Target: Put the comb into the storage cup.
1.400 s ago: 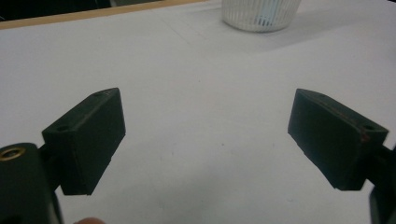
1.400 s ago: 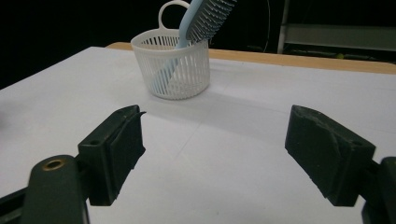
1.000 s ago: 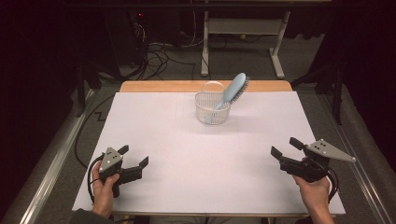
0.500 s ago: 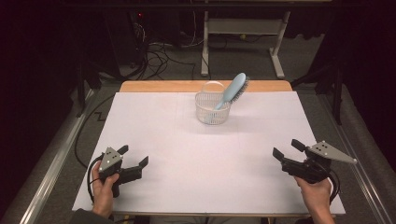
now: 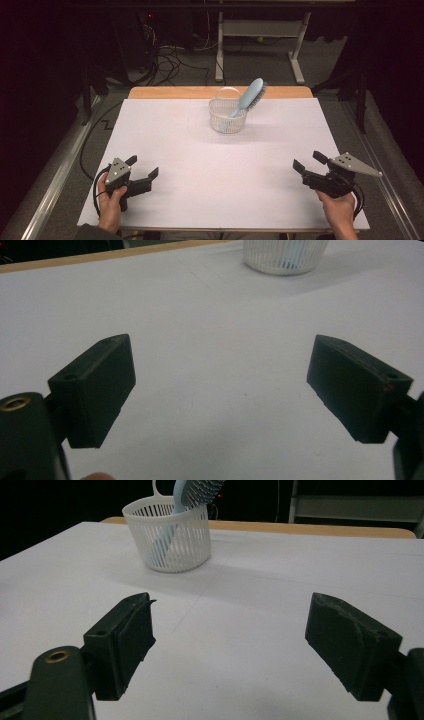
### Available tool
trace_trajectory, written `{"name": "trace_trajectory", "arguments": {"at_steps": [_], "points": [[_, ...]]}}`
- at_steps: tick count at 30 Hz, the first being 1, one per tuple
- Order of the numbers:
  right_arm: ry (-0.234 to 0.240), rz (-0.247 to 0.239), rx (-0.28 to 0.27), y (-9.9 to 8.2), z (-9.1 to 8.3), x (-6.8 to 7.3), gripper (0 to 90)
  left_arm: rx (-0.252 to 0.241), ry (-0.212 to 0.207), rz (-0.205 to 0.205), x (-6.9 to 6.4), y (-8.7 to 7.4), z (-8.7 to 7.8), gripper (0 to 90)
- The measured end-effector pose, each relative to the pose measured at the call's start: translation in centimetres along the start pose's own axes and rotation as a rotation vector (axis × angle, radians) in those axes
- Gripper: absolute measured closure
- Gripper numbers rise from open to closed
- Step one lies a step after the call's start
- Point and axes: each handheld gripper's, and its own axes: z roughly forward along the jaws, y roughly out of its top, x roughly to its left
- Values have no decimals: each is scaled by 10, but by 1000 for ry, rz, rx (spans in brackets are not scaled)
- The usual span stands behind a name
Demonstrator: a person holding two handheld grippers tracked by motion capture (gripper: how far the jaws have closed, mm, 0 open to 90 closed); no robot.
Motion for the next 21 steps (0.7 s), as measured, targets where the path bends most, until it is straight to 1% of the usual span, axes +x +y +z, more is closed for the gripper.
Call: {"name": "trace_trajectory", "arguments": {"at_steps": [7,21], "points": [[-8,0,4,-2,0,-1,199,-2,1,2,0,0,0,130],[-20,21,2,-5,-1,-6,199,-4,5,1,0,0,-1,130]]}}
